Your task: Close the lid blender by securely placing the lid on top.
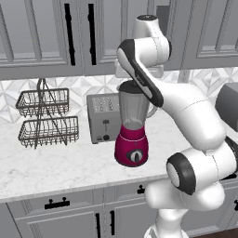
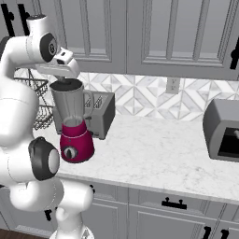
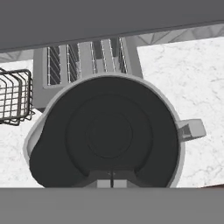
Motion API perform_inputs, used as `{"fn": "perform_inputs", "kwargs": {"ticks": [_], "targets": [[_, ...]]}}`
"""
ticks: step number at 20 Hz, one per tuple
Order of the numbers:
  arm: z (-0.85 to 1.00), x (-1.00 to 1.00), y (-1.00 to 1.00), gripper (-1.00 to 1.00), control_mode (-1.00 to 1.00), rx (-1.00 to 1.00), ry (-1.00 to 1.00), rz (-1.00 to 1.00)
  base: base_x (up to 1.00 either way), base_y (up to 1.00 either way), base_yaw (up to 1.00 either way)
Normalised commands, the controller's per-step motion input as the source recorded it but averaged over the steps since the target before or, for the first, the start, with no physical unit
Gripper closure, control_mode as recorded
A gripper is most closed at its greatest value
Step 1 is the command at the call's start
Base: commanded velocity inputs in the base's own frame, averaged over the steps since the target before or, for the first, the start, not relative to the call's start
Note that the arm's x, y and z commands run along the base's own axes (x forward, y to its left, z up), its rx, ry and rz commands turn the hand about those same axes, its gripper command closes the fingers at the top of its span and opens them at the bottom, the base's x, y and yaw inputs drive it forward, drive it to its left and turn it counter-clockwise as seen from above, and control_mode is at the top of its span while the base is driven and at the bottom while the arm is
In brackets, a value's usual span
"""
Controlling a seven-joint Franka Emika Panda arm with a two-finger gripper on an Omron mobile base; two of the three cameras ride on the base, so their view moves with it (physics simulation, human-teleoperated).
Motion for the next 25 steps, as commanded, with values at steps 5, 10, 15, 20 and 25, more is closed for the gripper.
{"fn": "perform_inputs", "kwargs": {"ticks": [5,10,15,20,25], "targets": [[0.01,-0.75,-0.26,1.0,-1.0,0.03,-0.31,0.01,0.0,0.0,0.0],[0.0,-0.98,-0.69,1.0,-1.0,0.12,-0.42,0.03,0.0,0.0,0.0],[0.0,-1.0,-1.0,1.0,-1.0,0.17,-0.43,0.03,0.0,0.0,0.0],[0.0,-1.0,-1.0,1.0,-1.0,0.17,-0.43,0.01,0.0,0.0,0.0],[0.07,-1.0,-1.0,1.0,-1.0,0.13,-0.44,0.01,0.0,0.0,0.0]]}}
